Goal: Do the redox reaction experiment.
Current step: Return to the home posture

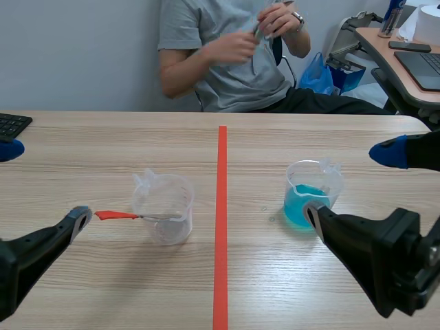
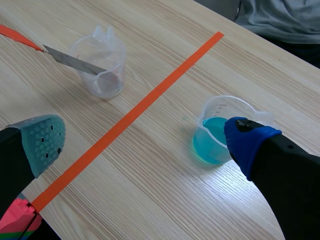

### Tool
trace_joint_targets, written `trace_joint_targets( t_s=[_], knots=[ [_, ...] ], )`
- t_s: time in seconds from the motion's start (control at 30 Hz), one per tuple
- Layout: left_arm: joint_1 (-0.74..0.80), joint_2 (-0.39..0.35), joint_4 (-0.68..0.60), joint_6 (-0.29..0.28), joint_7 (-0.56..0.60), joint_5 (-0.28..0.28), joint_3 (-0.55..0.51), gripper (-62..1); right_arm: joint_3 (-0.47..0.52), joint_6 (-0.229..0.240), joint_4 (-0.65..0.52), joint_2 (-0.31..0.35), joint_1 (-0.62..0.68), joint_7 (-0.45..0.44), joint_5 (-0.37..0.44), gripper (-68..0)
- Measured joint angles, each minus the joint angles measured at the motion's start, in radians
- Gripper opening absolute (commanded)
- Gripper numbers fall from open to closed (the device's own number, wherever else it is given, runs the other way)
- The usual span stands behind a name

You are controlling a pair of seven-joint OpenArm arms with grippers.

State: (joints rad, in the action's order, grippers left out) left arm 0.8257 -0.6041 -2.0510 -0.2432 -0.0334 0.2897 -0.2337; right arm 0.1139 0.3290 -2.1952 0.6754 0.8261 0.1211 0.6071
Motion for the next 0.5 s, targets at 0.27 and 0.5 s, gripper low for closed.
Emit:
trace_joint_targets(
  t_s=[0.27,0.5],
  knots=[
    [-0.005,0.038,0.0,0.003,-0.011,0.044,0.0,1.4,0.0,0.0,0.0,-0.002,0.0,0.0,0.0,0.4],
    [-0.003,0.042,0.0,-0.005,-0.011,0.044,0.0,1.4,0.0,0.0,0.0,-0.002,0.0,0.004,-0.005,0.4]
  ],
)
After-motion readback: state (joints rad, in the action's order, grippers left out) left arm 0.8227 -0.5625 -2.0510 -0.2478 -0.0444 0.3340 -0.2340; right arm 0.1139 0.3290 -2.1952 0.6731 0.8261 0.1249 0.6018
